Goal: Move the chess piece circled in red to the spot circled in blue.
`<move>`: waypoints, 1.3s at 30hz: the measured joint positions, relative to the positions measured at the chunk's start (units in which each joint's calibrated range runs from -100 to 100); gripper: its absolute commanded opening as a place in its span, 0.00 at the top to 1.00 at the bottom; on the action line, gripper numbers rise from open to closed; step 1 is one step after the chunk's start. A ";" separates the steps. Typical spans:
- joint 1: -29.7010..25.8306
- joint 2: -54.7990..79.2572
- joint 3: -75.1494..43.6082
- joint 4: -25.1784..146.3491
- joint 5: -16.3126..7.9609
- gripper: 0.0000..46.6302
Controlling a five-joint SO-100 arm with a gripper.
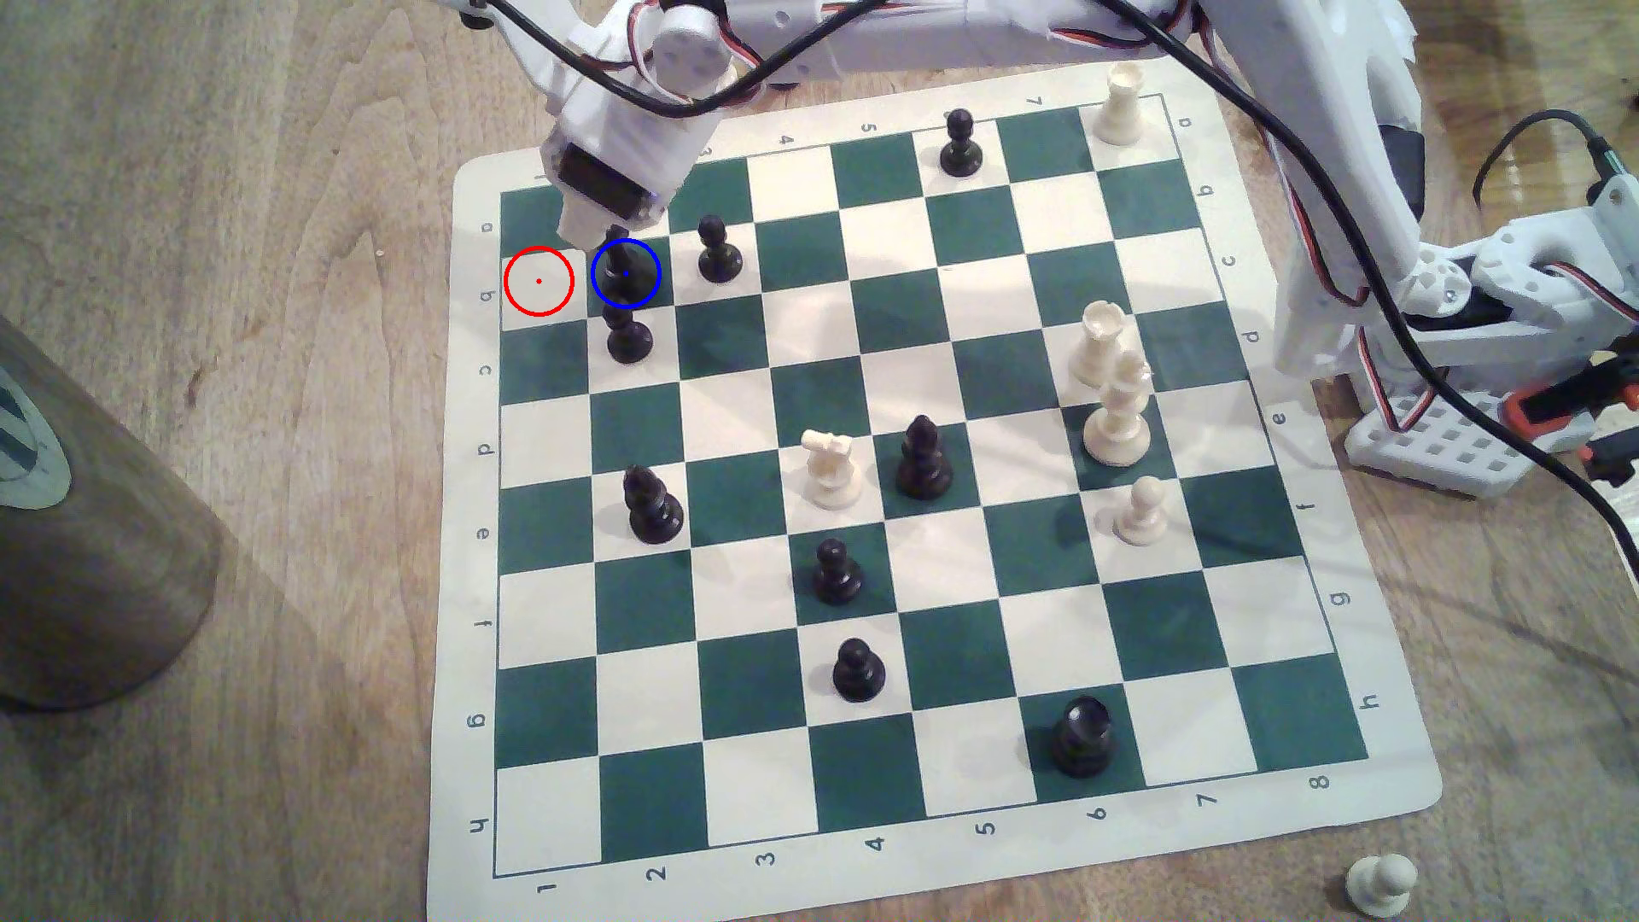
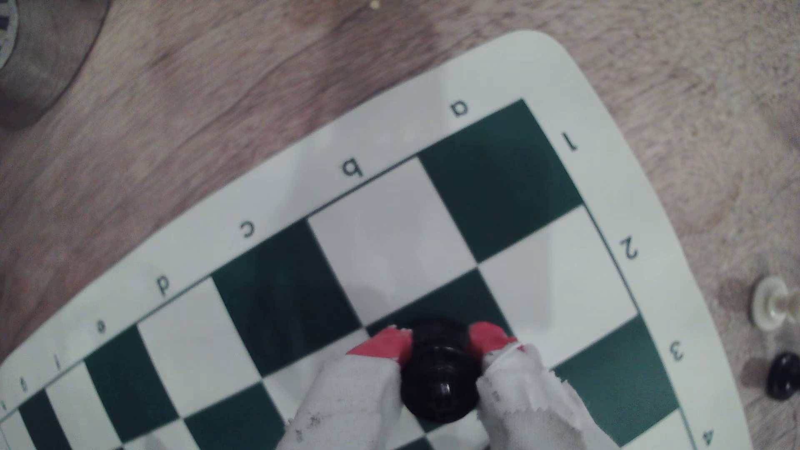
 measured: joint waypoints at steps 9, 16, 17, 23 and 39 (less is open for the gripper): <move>0.00 0.00 0.00 0.00 0.00 0.76; 0.00 0.08 -1.08 0.00 0.00 0.72; 0.00 0.08 -1.08 0.24 0.00 0.72; 0.00 0.00 -1.08 2.95 0.00 0.69; 0.22 0.00 -1.08 2.95 0.00 0.65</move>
